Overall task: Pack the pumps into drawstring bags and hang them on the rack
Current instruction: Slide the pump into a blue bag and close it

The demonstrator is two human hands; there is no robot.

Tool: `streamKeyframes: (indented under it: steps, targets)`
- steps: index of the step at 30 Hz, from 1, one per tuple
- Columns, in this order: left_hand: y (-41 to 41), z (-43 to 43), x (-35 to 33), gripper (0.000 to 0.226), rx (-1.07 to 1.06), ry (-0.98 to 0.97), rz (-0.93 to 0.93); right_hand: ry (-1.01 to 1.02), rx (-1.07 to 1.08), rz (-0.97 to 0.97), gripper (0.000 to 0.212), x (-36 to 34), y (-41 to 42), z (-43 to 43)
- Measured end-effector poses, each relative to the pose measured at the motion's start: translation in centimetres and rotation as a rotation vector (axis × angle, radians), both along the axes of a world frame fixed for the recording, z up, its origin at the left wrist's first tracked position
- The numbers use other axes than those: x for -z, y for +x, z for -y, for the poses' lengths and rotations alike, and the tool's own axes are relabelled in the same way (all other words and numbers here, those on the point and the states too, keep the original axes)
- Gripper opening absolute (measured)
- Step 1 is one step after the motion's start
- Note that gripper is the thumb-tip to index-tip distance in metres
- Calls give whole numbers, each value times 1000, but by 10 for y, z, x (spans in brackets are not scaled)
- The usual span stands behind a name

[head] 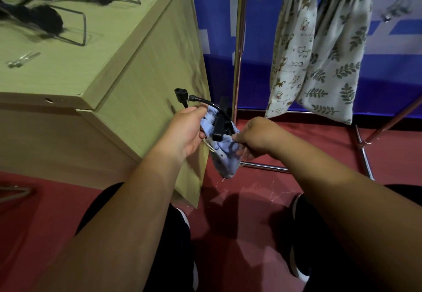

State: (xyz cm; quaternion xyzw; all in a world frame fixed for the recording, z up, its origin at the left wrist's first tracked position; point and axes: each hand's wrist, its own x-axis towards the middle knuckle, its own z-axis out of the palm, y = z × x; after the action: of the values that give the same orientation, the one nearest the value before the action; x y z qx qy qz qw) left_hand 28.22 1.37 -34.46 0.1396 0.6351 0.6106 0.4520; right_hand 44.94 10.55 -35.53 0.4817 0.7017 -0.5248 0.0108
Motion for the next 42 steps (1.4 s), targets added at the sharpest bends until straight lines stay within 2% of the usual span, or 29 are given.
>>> streamKeyframes:
  steps: [2, 4, 5, 8, 9, 11, 15, 18, 20, 22, 25, 28, 32, 34, 36, 39, 42]
  targets:
    - [-2, 1, 3, 22, -16, -28, -58, 36, -32, 46, 16, 0, 1, 0]
    - [-2, 3, 4, 21, -21, -58, -138, 100, -62, 128, 18, 0, 1, -2]
    - [-3, 3, 4, 21, -2, -97, -250, 117, -73, 170, 19, -1, 1, -4]
    - [-5, 8, 4, 25, 189, -286, -817, 180, -79, 266, 17, -4, 0, -9]
    - [-5, 10, 5, 26, 254, -326, -947, 198, -89, 280, 16, -6, 1, -9]
    - [-8, 13, 9, 31, 323, -382, -1039, 215, -97, 288, 16, -10, 3, -10]
    - [-17, 18, 14, 32, 369, -413, -862, 242, -75, 265, 16, -12, 14, -18]
    - [-19, 21, 15, 38, 479, -451, -777, 208, 0, 213, 16, -12, 27, -24]
    - [-20, 23, 14, 24, 512, -441, -768, 202, 82, 190, 19, -10, 35, -32]
    - [-22, 24, 11, 21, 486, -446, -781, 175, 165, 151, 19, -11, 43, -41]
    - [-20, 24, 9, 22, 453, -491, -814, 257, 108, 226, 37, -1, 53, -50]
    - [-20, 21, 9, 20, 362, -529, -806, 251, 319, 149, 31, 5, 61, -52]
    - [-17, 21, 5, 20, 290, -519, -853, 319, 382, 102, 25, 9, 62, -53]
    - [-14, 21, 3, 26, 271, -510, -855, 282, 401, 40, 26, 2, 58, -52]
    - [-14, 22, 2, 35, 269, -537, -786, 210, 337, -23, 27, -6, 57, -49]
    - [-22, 24, 4, 29, 284, -527, -534, 30, 320, -189, 26, -11, 54, -43]
    - [-19, 25, 2, 23, 266, -453, -288, -43, 276, -326, 26, -15, 44, -37]
